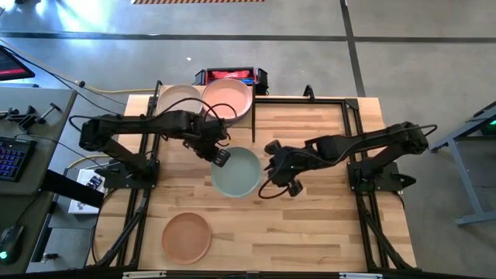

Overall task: Place and stack plates onto a shelf
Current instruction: Stack the light blue plate on top of the gray plate on the shelf

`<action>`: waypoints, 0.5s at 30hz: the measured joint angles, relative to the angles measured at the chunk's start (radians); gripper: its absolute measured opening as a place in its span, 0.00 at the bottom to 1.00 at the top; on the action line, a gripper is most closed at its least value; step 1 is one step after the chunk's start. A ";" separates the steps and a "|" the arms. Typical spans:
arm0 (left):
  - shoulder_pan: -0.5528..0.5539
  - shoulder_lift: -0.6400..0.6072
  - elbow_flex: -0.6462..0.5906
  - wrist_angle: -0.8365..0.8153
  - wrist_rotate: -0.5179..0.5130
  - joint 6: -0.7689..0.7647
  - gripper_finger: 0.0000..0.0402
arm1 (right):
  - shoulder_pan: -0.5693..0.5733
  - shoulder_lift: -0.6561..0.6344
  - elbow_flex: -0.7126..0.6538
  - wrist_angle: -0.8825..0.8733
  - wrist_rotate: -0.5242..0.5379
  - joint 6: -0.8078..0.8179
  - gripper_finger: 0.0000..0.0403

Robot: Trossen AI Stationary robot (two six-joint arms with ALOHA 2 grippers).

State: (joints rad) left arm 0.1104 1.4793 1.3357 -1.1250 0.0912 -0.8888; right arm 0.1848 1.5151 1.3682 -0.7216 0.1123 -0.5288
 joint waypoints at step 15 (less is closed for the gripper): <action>0.079 -0.266 -0.001 -0.184 -0.103 -0.059 0.00 | -0.001 -0.042 0.000 -0.057 0.047 0.034 0.26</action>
State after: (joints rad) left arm 0.1895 1.2128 1.3350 -1.3088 -0.0116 -0.9481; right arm 0.1833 1.4734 1.3685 -0.7786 0.1589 -0.4944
